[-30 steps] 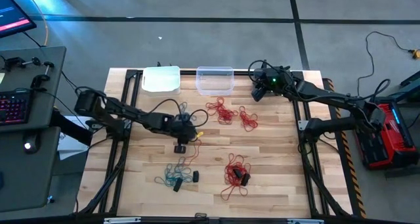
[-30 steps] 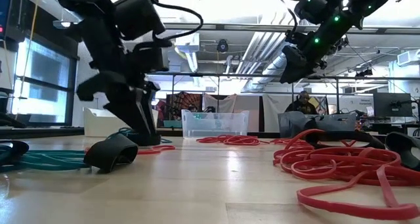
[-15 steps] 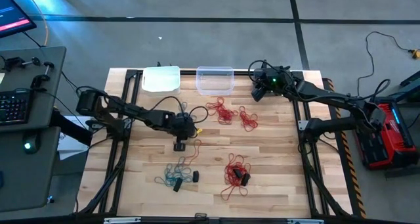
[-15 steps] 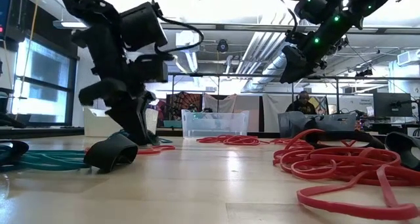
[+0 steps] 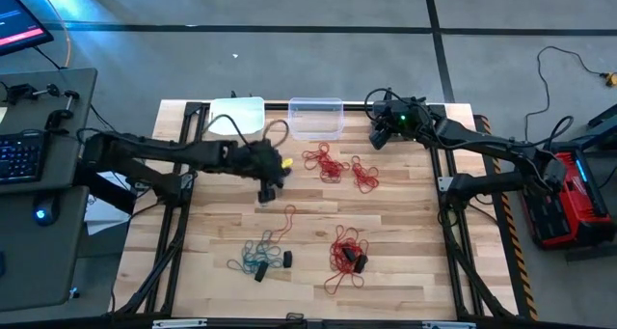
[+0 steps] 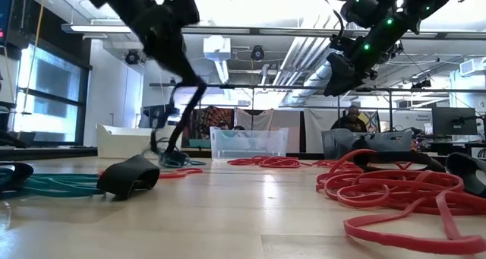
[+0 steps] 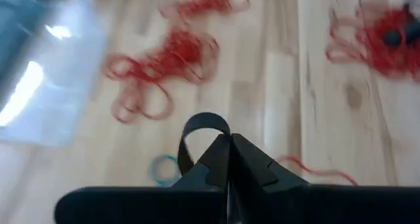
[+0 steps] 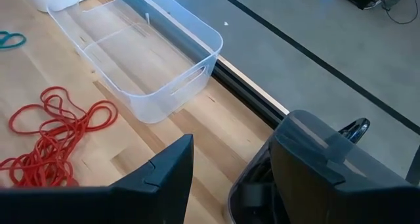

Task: Sort rubber bands into baskets
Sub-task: Put the black rubber band into the black bin

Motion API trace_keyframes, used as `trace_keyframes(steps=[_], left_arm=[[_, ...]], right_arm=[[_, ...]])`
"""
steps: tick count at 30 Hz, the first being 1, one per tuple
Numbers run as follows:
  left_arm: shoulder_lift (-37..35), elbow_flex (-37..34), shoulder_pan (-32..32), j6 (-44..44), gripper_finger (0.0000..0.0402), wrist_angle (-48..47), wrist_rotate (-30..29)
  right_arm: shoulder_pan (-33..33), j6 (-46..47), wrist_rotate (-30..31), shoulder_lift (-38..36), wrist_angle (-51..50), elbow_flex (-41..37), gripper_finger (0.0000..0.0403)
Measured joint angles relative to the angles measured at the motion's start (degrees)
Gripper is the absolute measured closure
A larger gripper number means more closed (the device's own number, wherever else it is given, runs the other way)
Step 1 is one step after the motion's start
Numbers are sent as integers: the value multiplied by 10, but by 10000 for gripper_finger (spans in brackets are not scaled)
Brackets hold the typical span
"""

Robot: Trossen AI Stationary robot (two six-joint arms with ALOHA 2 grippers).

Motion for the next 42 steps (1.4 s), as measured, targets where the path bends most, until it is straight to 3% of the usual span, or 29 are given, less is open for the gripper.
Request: trace_keyframes(steps=[11,18,21,29,35,42], left_arm=[[-97,1,39,1,401,5,-5],[-104,1,40,-3,402,56,43],[-100,1,40,-3,401,98,74],[-99,1,40,4,401,172,115],[-98,0,40,6,401,168,100],[-98,0,39,8,401,188,63]], right_arm=[[48,0,-15,0,7,0,214],[109,0,-129,5,82,0,214],[146,-3,-148,18,133,0,214],[239,-17,-148,91,272,0,214],[281,-2,-144,154,349,0,214],[307,20,-97,240,441,0,214]])
